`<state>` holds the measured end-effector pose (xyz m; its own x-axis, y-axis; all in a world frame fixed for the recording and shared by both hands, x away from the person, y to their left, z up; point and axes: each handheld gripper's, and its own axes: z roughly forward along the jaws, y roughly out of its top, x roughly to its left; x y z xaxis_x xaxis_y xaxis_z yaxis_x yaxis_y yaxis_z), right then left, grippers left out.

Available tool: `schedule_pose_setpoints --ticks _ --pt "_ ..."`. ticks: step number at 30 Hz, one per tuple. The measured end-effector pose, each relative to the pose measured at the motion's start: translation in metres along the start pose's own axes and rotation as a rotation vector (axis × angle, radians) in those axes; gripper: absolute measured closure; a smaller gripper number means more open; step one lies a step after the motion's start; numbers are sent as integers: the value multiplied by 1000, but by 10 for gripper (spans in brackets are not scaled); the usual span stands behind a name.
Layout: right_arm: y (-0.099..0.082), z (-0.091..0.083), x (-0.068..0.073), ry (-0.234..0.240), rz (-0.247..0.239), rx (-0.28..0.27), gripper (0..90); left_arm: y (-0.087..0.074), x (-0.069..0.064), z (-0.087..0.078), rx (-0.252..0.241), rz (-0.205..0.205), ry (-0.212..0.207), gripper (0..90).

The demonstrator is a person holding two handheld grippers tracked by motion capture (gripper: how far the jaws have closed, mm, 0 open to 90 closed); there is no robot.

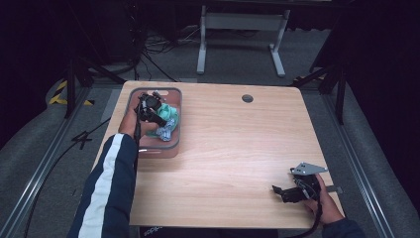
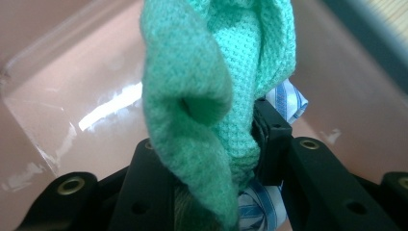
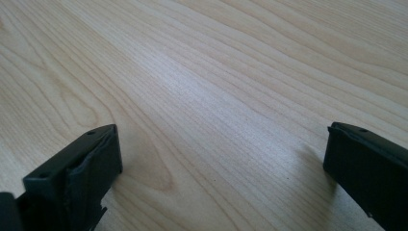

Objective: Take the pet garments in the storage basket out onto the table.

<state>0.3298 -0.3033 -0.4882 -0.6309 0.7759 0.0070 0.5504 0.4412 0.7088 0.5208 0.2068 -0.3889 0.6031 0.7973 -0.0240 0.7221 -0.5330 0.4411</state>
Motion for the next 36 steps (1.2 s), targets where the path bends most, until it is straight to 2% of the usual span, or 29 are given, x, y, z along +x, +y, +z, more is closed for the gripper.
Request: schedule_pose_setpoints --ticks 6,7,11,12,13,15,16,24,36 --pt "0 0 0 0 0 0 0 -9 -4 -24 -110 20 1 660" --pt "0 0 0 0 0 0 0 -9 -4 -24 -110 20 1 660" --pt "0 0 0 0 0 0 1 -21 -9 -37 -183 42 -17 660" --pt "0 0 0 0 0 0 1 -21 -9 -37 -183 42 -17 660" --pt "0 0 0 0 1 -1 0 -25 -11 -41 -212 43 -13 660" --pt "0 0 0 0 0 0 0 -30 -11 -46 -247 44 -39 659" --pt "0 0 0 0 0 0 0 -32 -12 -49 -265 48 -40 660" --pt "0 0 0 0 1 0 0 -36 -23 -70 -364 58 -48 660" --pt "0 0 1 -1 7 -1 0 -28 -47 -91 -431 124 -74 660"
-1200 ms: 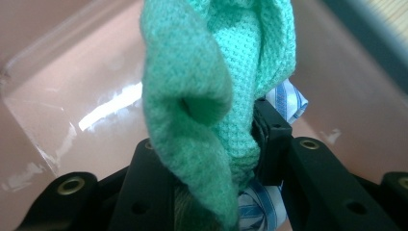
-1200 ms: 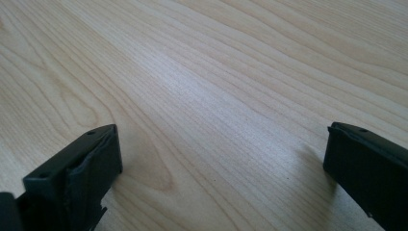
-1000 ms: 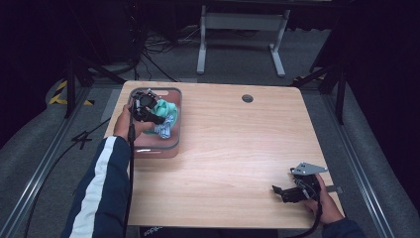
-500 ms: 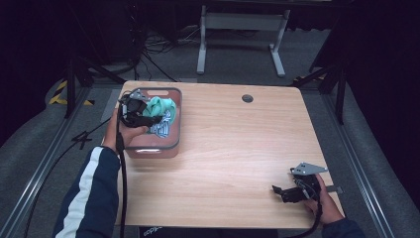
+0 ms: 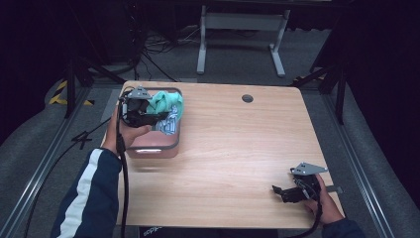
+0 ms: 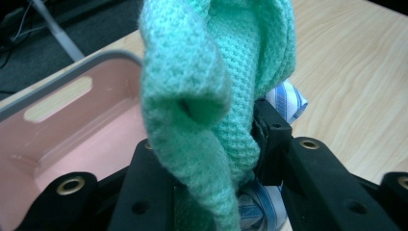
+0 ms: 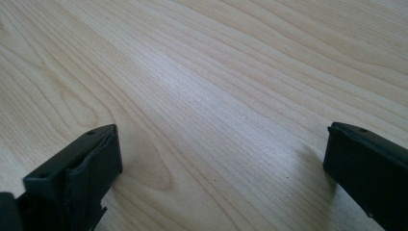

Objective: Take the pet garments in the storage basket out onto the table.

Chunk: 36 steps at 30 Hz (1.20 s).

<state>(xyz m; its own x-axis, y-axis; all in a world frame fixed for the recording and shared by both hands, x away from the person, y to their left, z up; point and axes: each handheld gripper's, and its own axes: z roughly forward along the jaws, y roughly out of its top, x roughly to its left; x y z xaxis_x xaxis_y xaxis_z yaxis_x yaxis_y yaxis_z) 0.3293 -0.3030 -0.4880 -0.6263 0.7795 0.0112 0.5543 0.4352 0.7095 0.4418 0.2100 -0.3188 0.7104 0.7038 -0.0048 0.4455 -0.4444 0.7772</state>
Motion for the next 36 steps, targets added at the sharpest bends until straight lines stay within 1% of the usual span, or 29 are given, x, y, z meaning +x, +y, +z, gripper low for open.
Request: schedule_pose_setpoints --ticks 4,5,6,8,9,12,14,15,20,21,22,23,24,26,28,30,34,36 --pt "0 0 0 0 0 0 0 8 -9 -1 -6 21 -13 660" --pt "0 0 0 -1 -2 1 0 9 -11 0 -10 20 -18 660" --pt "0 0 0 -1 -2 1 1 10 -12 -1 -6 32 -22 660" --pt "0 0 0 0 -1 0 0 13 -17 0 -12 40 -30 660" --pt "0 0 0 0 -1 0 0 14 -19 0 -5 44 -33 660" --pt "0 0 0 0 0 0 0 19 -25 4 -4 73 -51 660" --pt "0 0 0 0 0 0 0 22 -30 7 -6 75 -61 659" --pt "0 0 0 0 -1 0 0 22 -30 7 -6 75 -61 659" --pt "0 0 0 0 -1 0 0 31 -44 19 4 100 -91 659" --pt "0 0 0 0 -1 0 0 31 -44 19 4 100 -91 659" --pt "0 0 0 0 -2 0 1 34 -50 23 9 106 -99 659" --pt "0 0 0 0 -2 0 1 34 -50 23 9 106 -99 659" --pt "0 0 0 -1 -2 0 0 35 -53 26 10 105 -104 659" --pt "0 0 0 0 -2 -1 1 38 -59 32 25 118 -97 659" --pt "0 0 0 -1 -5 1 0 39 -64 37 22 123 -114 659" --pt "0 0 0 -1 -4 1 1 41 -70 43 30 128 -127 658" --pt "0 0 0 0 0 0 1 45 -81 55 44 153 -150 658" --pt "0 0 0 -1 -1 1 1 45 -86 60 46 154 -161 658"
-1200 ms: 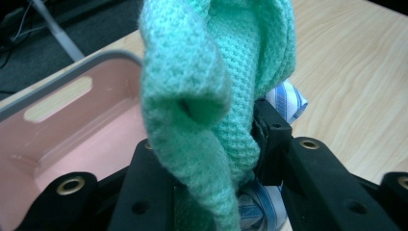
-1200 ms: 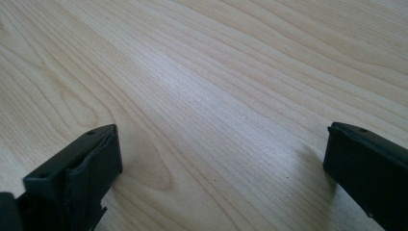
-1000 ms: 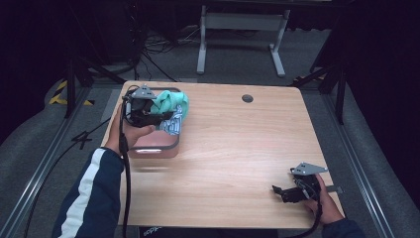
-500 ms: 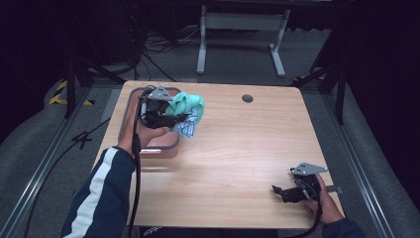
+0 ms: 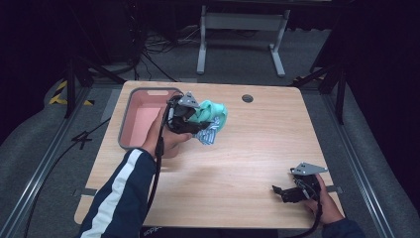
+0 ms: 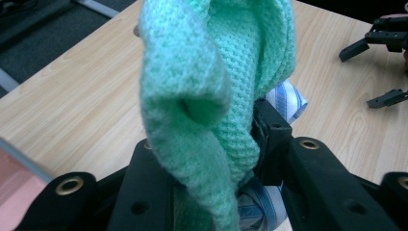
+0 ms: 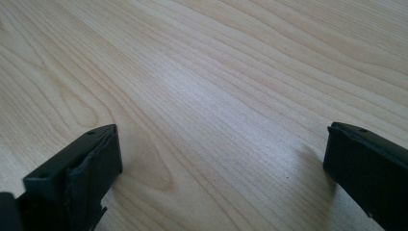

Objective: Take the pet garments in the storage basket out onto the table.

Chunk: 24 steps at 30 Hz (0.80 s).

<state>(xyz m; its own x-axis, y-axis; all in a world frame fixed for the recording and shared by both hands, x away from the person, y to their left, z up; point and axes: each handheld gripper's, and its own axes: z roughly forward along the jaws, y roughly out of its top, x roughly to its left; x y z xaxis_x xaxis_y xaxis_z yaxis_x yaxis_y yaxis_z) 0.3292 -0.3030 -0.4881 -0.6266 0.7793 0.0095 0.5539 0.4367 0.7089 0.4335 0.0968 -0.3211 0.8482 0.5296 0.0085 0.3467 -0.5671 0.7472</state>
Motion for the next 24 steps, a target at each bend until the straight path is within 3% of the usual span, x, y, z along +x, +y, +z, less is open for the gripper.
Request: schedule_pose_setpoints --ticks 10,24 --pt "0 0 0 0 -1 0 1 0 -13 36 51 19 -55 655" --pt "0 0 0 0 1 0 1 -9 -15 87 133 14 -79 650"
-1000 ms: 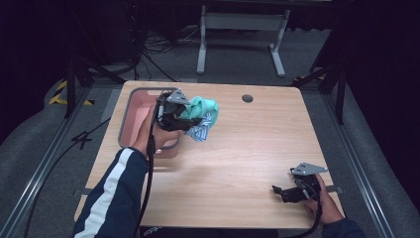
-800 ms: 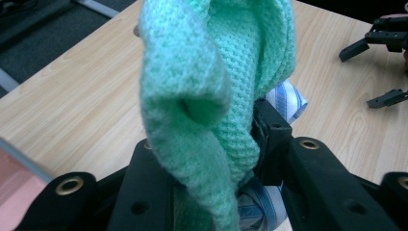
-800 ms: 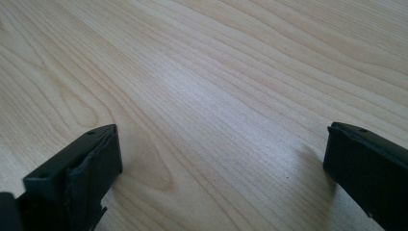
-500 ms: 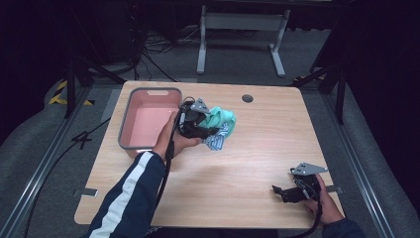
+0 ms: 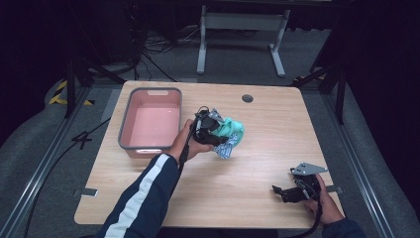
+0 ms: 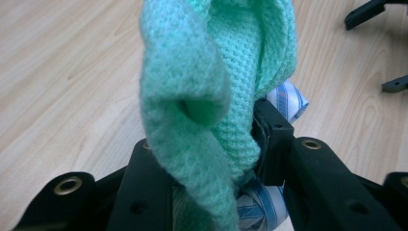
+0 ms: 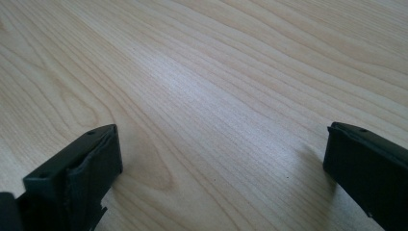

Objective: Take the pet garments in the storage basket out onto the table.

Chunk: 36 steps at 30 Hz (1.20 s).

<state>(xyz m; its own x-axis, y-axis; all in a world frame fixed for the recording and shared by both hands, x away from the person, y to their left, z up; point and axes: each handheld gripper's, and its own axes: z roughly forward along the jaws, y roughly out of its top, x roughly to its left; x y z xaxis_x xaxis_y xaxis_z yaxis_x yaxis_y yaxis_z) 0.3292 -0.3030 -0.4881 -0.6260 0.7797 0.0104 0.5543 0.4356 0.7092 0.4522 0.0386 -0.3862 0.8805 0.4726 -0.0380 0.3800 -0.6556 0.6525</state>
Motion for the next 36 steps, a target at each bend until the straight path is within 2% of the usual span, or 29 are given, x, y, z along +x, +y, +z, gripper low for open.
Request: schedule_pose_setpoints --ticks 3,5,12,17,22,26,27,30,33,36 --pt "0 0 0 0 -2 1 1 -2 0 6 9 -11 -3 649" --pt "0 0 0 0 -2 1 1 -4 0 16 27 -16 -14 649" --pt "0 0 0 0 0 0 1 -8 -1 33 76 -17 -20 642" --pt "0 0 0 0 0 0 1 -10 -2 41 108 -17 -7 618" --pt "0 0 0 0 -1 0 1 -11 -3 47 123 -17 -15 600" --pt "0 0 0 0 0 0 1 -11 -3 49 137 -15 -10 559" --pt "0 0 0 0 0 0 1 -11 -4 50 143 -37 -6 537" --pt "0 0 0 0 0 0 1 -12 -4 52 153 -46 5 457" --pt "0 0 0 0 0 0 1 -12 -4 53 161 -53 -6 421" --pt "0 0 0 0 -1 0 1 -12 -5 52 143 -64 0 380"
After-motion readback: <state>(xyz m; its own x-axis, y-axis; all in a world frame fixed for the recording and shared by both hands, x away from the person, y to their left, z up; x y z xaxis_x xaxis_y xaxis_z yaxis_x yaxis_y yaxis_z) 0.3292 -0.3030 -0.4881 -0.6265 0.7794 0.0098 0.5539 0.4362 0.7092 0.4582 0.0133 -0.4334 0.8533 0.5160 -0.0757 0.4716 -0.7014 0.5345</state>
